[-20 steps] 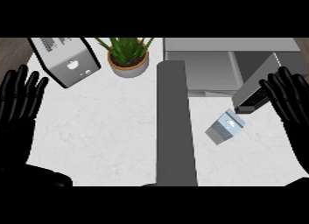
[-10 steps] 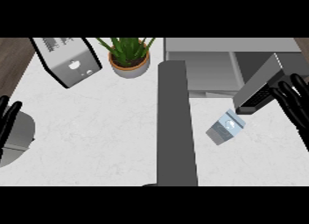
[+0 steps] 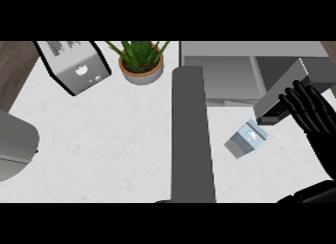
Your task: Pick up the milk, place it into the microwave and close the microwave
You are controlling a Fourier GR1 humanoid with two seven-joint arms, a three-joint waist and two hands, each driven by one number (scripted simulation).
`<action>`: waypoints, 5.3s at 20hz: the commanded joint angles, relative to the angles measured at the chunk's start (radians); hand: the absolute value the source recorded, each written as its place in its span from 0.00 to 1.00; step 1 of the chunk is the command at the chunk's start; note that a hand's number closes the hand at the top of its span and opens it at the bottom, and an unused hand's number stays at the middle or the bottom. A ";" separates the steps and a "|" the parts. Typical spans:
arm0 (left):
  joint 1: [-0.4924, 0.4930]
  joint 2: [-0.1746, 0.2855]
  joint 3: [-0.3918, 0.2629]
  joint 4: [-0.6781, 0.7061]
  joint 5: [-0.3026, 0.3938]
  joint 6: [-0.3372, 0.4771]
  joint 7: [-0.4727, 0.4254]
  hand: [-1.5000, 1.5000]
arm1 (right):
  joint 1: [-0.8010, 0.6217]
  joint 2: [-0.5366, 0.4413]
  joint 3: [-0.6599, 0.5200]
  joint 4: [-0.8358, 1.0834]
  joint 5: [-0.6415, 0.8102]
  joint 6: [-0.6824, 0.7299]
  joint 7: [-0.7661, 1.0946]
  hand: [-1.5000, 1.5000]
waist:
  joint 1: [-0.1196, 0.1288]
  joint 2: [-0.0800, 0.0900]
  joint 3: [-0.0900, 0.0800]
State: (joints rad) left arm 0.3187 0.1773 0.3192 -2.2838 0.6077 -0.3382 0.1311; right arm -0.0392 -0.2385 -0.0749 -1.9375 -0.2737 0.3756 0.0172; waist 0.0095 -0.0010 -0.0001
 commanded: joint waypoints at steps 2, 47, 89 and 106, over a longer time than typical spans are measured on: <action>0.050 -0.024 0.039 -0.023 0.022 -0.042 -0.009 0.00 | -0.032 0.000 -0.039 0.196 0.106 0.009 -0.115 0.00 | 0.002 0.001 0.000; 0.171 -0.054 0.275 -0.029 0.284 -0.269 0.088 0.00 | -0.496 0.016 -0.116 1.722 0.532 -0.093 -1.102 1.00 | 0.027 0.013 0.004; 0.083 -0.089 0.301 0.050 0.262 -0.327 0.162 0.00 | -0.771 0.029 -0.254 1.774 0.445 -0.485 -0.906 1.00 | 0.034 0.017 0.003; -0.033 -0.016 0.281 0.165 0.285 -0.351 0.153 0.00 | -0.926 -0.093 -0.239 1.825 0.507 -0.736 -0.757 1.00 | 0.121 0.065 0.006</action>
State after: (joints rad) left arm 0.2987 0.1552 0.6065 -2.1508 0.8878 -0.6772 0.2863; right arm -0.9547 -0.3255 -0.3137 -0.1225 0.2255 -0.3012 -0.7542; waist 0.1120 0.0529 0.0055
